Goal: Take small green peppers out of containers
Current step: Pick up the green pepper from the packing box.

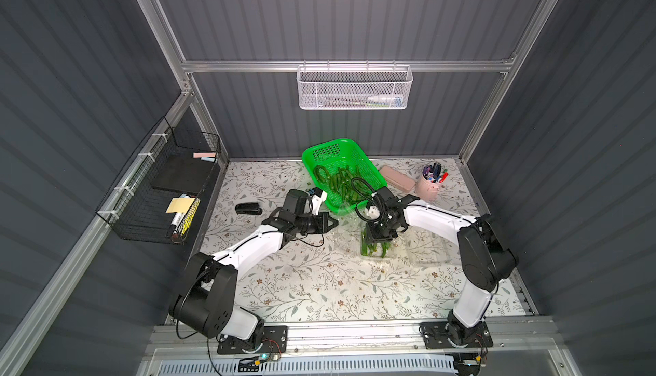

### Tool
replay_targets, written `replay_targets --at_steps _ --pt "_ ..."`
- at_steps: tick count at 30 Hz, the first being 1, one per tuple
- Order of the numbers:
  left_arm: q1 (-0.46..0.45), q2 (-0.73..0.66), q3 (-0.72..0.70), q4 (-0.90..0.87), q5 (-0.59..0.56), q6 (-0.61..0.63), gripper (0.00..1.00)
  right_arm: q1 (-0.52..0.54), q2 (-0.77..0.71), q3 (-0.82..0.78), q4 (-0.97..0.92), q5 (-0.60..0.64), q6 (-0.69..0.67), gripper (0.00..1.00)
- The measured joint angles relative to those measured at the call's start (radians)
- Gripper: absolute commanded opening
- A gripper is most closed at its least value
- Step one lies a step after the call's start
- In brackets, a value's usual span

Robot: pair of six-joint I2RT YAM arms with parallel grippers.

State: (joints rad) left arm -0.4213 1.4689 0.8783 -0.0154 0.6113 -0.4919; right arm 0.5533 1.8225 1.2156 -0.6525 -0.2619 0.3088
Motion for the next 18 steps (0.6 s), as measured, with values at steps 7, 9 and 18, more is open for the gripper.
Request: replay_targets --at_steps 7,9,18 --pt "0.000 0.000 0.002 0.000 0.000 0.003 0.00 0.025 0.048 0.003 -0.004 0.077 -0.026 0.35" --pt "0.000 0.000 0.002 -0.001 0.000 0.003 0.00 0.034 0.058 0.003 -0.003 0.092 -0.029 0.33" --pt "0.000 0.000 0.009 -0.009 0.000 0.003 0.00 0.056 0.065 -0.003 0.010 0.121 -0.021 0.07"
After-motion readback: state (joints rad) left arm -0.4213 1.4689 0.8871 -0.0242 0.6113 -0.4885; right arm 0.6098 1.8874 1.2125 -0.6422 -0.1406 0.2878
